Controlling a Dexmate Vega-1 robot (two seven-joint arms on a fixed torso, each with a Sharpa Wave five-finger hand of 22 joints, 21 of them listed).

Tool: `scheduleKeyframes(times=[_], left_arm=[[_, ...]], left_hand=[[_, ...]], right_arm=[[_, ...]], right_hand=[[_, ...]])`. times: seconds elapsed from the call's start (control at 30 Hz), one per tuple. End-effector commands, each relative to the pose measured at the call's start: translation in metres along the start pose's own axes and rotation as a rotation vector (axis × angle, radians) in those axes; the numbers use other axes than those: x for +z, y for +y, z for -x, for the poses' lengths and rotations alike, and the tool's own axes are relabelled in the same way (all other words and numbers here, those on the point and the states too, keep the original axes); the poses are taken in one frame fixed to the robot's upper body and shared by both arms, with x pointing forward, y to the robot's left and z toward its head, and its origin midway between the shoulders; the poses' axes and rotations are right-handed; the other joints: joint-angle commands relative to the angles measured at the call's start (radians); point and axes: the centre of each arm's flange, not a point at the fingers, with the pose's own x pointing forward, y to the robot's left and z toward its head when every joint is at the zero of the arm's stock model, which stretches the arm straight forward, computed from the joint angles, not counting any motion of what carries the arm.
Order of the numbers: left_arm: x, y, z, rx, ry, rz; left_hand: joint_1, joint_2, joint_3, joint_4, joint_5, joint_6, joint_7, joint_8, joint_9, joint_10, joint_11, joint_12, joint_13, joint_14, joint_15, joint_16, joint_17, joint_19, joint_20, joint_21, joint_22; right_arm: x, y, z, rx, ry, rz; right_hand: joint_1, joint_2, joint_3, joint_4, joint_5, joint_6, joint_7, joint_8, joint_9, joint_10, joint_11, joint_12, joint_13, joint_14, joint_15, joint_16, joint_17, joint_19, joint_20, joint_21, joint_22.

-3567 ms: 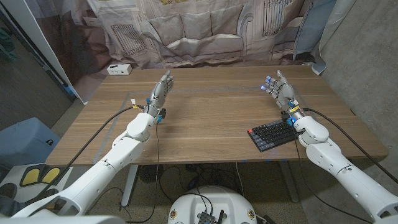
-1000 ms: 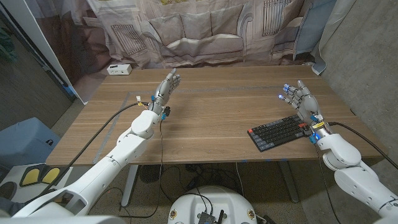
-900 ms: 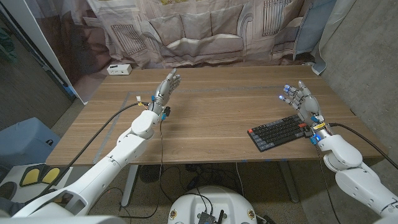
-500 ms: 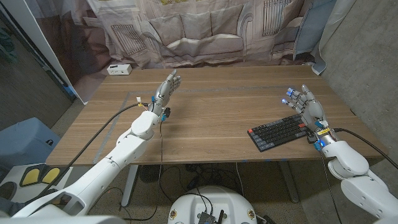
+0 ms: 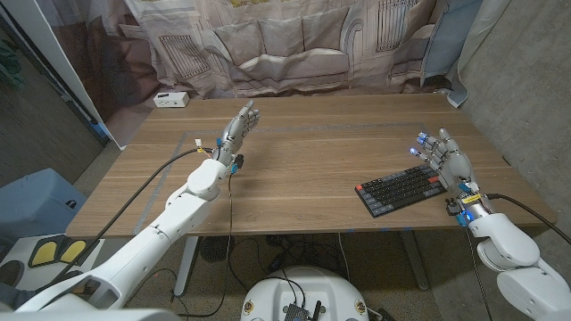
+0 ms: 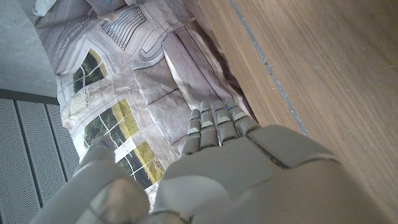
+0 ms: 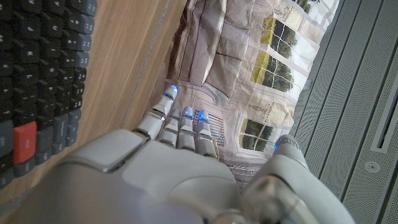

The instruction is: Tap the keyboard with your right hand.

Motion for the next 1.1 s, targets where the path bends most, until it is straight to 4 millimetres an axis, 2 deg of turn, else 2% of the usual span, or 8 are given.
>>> scheduleKeyframes(times=[0.03, 0.7, 1.1], left_arm=[[-0.001, -0.002, 0.002, -0.005, 0.003, -0.004], [0.004, -0.010, 0.006, -0.012, -0.003, -0.018], [0.008, -0.012, 0.007, -0.011, 0.005, -0.039]], left_hand=[[0.008, -0.002, 0.000, -0.004, -0.001, 0.009, -0.001, -0.002, 0.006, 0.012, 0.002, 0.001, 0.006, 0.011, -0.004, 0.000, 0.005, 0.011, -0.004, -0.006, 0.002], [0.008, -0.001, -0.001, -0.007, -0.001, 0.017, -0.002, -0.003, 0.006, 0.021, 0.000, 0.000, 0.006, 0.017, -0.007, -0.003, 0.005, 0.016, -0.003, -0.009, 0.002], [0.009, 0.001, -0.002, -0.009, -0.001, 0.025, -0.004, -0.004, 0.006, 0.030, -0.003, -0.001, 0.006, 0.025, -0.008, -0.003, 0.005, 0.019, -0.001, -0.011, 0.002]], right_arm=[[0.000, -0.002, 0.031, -0.040, 0.021, 0.002], [-0.003, -0.005, 0.057, -0.079, 0.026, 0.048], [-0.005, -0.005, 0.060, -0.083, 0.045, 0.172]], right_hand=[[0.011, -0.002, 0.000, -0.007, -0.003, 0.010, -0.003, -0.001, 0.006, 0.011, 0.003, -0.003, 0.005, 0.011, 0.000, -0.004, 0.000, 0.011, -0.002, 0.001, 0.001], [0.013, 0.000, 0.001, -0.009, -0.003, 0.019, -0.012, -0.002, 0.006, 0.023, -0.007, -0.005, 0.006, 0.022, -0.005, -0.005, 0.000, 0.021, -0.001, 0.000, 0.001], [0.012, -0.003, -0.002, -0.011, -0.003, 0.024, -0.045, -0.005, 0.006, 0.014, -0.024, -0.014, 0.006, 0.019, -0.005, -0.010, 0.001, 0.015, 0.003, -0.006, 0.001]])
